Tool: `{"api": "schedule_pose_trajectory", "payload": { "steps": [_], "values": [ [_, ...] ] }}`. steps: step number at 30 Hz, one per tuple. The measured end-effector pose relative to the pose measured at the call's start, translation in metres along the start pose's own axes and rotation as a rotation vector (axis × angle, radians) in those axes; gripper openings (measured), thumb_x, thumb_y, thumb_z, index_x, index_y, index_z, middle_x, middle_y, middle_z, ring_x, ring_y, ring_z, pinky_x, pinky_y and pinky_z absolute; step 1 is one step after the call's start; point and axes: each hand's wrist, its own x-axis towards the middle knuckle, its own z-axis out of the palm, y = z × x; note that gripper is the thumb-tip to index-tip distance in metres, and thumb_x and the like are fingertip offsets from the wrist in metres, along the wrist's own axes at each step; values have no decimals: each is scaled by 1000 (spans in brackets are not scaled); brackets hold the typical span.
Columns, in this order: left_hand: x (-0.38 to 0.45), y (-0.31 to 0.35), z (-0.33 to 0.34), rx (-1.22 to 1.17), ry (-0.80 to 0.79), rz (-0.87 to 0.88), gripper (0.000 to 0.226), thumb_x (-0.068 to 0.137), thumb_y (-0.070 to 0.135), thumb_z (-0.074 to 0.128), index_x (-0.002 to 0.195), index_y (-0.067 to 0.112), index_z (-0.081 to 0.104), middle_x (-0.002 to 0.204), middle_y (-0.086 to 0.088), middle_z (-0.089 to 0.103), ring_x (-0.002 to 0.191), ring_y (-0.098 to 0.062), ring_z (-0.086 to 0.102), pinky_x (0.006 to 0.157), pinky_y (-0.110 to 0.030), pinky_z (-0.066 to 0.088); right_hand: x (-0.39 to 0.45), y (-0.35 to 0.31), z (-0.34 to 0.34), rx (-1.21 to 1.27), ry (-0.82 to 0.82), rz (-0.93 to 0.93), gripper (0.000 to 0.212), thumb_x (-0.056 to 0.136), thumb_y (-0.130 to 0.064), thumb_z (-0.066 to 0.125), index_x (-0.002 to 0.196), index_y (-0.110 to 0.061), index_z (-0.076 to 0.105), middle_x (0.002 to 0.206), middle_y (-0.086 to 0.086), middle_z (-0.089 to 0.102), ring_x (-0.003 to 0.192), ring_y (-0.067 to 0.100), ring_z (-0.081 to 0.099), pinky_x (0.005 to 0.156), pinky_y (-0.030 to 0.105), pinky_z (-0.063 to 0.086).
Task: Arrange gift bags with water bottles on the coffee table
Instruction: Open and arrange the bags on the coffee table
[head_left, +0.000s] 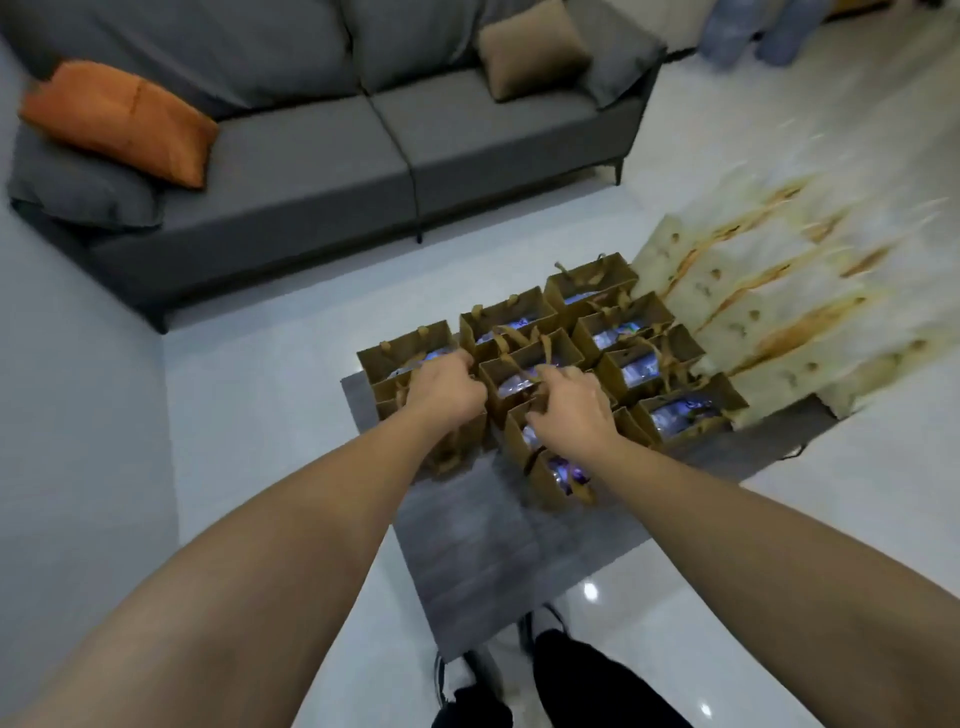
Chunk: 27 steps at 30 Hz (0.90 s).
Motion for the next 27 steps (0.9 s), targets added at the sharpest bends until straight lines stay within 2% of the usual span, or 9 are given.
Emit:
{"api": "schedule_pose_trajectory", "payload": {
  "steps": [3,6,10,13,16,21,27],
  "values": [
    [-6,69,13,69,-34,184,39,92,16,58,131,16,58,116,-7,66,103,-26,64,88,-39,56,-22,48,-37,15,86,100,67,89,-35,66,150,-24,40,143,10,48,132,34,41,107,46,41],
    [-21,144,44,165,-87,368,47,95,20,57,141,18,51,130,-7,61,116,-26,59,93,-38,53,-48,110,-69,90,176,238,67,88,-35,66,149,-26,41,141,10,49,131,35,42,106,45,42],
    [-51,242,112,293,-154,625,46,93,24,56,138,14,53,135,-13,58,122,-30,55,97,-37,49,-94,204,-99,157,275,395,58,87,-33,64,142,-24,47,131,12,54,120,38,50,94,44,48],
    [-84,315,175,409,-229,774,53,94,23,55,145,14,47,142,-14,54,127,-32,52,96,-34,46,-139,283,-117,199,354,517,59,87,-35,64,143,-24,46,127,13,55,116,39,51,90,42,49],
    [-120,386,241,450,-275,897,48,95,17,54,142,10,50,139,-18,55,124,-33,54,95,-36,48,-186,370,-127,266,407,644,55,90,-31,63,140,-20,47,130,13,54,120,36,49,93,43,47],
    [-183,496,368,561,-404,1082,56,94,23,54,148,11,44,137,-17,54,128,-33,50,99,-35,42,-272,523,-144,326,444,855,67,91,-33,64,151,-20,37,137,12,51,128,34,46,101,42,43],
    [-258,595,494,655,-546,1219,56,97,24,52,151,15,40,146,-12,47,134,-30,44,106,-36,39,-365,657,-157,399,513,1069,67,93,-31,64,153,-19,35,141,12,49,130,34,45,102,41,41]
  ]
}}
